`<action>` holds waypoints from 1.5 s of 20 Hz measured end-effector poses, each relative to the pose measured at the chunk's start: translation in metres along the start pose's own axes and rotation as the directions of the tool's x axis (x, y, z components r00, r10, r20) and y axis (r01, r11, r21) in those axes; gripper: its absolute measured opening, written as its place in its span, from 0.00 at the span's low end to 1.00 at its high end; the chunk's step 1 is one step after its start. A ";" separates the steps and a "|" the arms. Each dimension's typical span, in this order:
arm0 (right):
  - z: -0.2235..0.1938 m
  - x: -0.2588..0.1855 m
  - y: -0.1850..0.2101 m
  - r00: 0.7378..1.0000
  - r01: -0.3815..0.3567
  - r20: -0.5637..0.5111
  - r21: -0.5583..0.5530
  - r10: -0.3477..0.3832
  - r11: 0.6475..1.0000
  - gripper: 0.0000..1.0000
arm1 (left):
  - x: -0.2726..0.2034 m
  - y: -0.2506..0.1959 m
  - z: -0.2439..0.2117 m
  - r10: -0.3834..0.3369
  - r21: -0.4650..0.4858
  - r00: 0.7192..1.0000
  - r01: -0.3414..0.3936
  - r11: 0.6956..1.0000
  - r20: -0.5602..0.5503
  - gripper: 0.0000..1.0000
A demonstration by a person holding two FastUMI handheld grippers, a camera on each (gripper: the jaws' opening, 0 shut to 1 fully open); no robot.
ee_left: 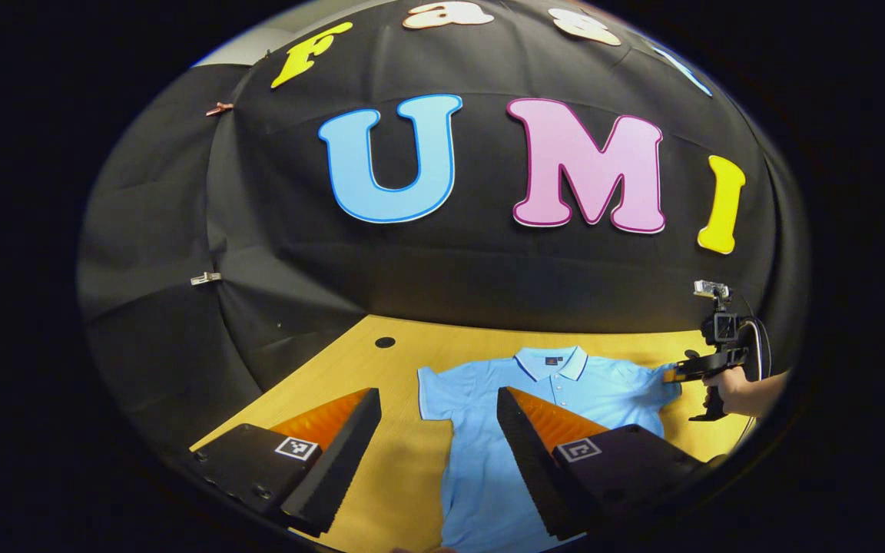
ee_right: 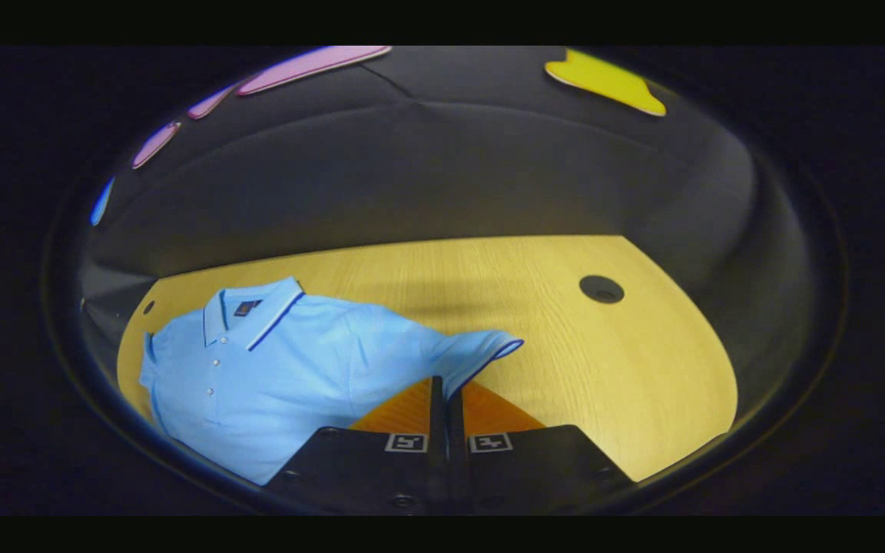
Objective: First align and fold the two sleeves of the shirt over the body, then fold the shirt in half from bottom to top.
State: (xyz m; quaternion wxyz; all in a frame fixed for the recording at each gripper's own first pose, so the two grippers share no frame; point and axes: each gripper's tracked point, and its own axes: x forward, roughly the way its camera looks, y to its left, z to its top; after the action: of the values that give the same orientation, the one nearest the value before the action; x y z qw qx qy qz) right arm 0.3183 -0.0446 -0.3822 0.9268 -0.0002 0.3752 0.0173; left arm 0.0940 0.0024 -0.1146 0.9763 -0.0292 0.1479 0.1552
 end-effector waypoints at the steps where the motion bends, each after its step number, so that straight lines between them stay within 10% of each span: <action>1: 0.007 -0.005 0.007 1.000 -0.002 0.014 -0.029 0.002 1.000 0.05 | -0.001 0.004 -0.001 0.004 -0.008 1.000 -0.004 1.000 -0.001 0.97; 9: 0.046 -0.026 0.110 0.989 -0.083 0.092 -0.270 0.112 0.959 0.05 | -0.012 0.036 -0.013 0.024 -0.037 1.000 -0.025 0.999 -0.014 0.97; 18: -0.022 -0.024 0.237 0.968 -0.240 -0.054 -0.465 0.244 0.852 0.06 | -0.026 0.080 -0.028 0.068 -0.047 0.997 -0.070 0.996 -0.037 1.00; 25: -0.027 -0.047 0.239 0.965 -0.247 -0.025 -0.418 0.261 0.874 0.95 | -0.014 0.086 -0.035 0.047 -0.051 0.998 -0.050 0.997 -0.049 0.97; 30: -0.006 -0.081 0.193 0.975 -0.163 0.082 -0.378 0.208 0.911 0.98 | 0.019 0.076 -0.029 0.002 -0.052 0.999 -0.004 0.999 -0.033 0.97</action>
State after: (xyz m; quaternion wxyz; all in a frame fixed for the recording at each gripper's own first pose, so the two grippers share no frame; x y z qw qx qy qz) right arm 0.2501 0.1452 -0.3276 0.9251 -0.1378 0.3071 0.1754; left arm 0.0793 0.0774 -0.1482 0.9724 -0.0572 0.1600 0.1599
